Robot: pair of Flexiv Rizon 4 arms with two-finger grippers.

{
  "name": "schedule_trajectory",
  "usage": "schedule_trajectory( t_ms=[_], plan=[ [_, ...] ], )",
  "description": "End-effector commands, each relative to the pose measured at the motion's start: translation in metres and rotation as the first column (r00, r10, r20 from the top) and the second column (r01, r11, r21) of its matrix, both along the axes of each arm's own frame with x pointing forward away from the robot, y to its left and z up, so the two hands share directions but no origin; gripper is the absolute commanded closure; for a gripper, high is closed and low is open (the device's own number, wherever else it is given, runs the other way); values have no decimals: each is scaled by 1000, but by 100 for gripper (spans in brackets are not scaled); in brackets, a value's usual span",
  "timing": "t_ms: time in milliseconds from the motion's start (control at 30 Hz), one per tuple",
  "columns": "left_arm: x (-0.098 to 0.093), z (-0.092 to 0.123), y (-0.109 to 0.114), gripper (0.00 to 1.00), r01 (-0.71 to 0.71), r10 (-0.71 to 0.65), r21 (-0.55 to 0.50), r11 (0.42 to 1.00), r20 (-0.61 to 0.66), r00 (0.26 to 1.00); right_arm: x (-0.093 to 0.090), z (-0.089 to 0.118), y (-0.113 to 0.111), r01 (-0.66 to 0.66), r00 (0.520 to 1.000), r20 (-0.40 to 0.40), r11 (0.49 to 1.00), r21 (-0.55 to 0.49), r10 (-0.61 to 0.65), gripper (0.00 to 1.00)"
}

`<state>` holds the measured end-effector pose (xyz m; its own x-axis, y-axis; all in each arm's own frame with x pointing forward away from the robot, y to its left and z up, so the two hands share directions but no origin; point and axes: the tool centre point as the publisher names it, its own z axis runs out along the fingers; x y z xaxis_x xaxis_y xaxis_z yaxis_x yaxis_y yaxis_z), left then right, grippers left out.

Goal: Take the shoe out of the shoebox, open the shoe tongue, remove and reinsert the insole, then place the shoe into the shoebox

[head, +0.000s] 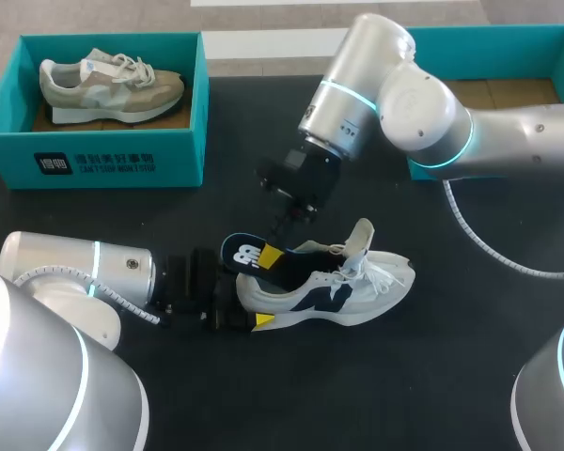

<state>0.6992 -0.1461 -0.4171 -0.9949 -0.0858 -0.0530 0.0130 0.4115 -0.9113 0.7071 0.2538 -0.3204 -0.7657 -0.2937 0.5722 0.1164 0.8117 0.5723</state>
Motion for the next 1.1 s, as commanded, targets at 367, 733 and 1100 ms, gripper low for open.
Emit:
schedule_trajectory(
  t_ms=[367, 733, 1100],
  plan=[
    [-1, -1, 0, 100, -1, 1, 3, 1000, 0, 1000, 40, 79, 23, 253, 942, 165, 940, 230, -294, 100],
    [-1, -1, 0, 100, -1, 1, 3, 1000, 0, 1000, 80, 139, 40, 447, 830, 121, 781, 437, -544, 100],
    [-1, -1, 0, 100, -1, 1, 3, 1000, 0, 1000, 80, 139, 40, 447, 830, 121, 781, 437, -544, 100]
  ],
)
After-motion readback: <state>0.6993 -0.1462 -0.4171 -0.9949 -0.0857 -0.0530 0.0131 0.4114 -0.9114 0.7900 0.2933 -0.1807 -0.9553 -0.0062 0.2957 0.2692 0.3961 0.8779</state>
